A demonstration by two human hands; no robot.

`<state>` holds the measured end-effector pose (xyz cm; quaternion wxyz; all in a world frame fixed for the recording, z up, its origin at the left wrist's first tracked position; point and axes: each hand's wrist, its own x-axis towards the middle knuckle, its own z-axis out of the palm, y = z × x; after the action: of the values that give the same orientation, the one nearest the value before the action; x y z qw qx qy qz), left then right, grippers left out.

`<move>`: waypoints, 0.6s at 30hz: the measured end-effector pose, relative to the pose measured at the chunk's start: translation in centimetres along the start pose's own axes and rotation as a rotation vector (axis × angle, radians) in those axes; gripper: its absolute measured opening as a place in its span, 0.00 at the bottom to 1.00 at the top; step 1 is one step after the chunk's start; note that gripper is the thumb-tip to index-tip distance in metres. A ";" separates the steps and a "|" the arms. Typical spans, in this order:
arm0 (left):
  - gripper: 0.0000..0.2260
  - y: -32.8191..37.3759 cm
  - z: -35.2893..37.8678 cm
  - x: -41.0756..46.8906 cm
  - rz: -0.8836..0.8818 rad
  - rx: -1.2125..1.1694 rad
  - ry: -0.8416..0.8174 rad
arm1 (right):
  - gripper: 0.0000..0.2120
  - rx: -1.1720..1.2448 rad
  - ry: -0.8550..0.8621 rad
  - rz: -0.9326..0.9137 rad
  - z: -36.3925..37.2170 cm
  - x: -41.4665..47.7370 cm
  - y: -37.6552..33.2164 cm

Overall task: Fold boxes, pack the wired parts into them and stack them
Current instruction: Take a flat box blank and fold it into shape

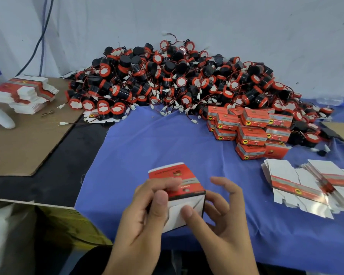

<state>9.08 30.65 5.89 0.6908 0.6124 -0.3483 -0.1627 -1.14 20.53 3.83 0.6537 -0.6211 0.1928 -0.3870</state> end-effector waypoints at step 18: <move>0.13 -0.3 1.9 -0.4 0.153 -0.037 0.172 | 0.35 0.253 0.186 0.180 1.8 0.1 -0.3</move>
<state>7.53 29.44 5.53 0.7397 0.5829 -0.3305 -0.0626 0.14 21.67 4.46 0.7381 -0.4756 0.2569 -0.4038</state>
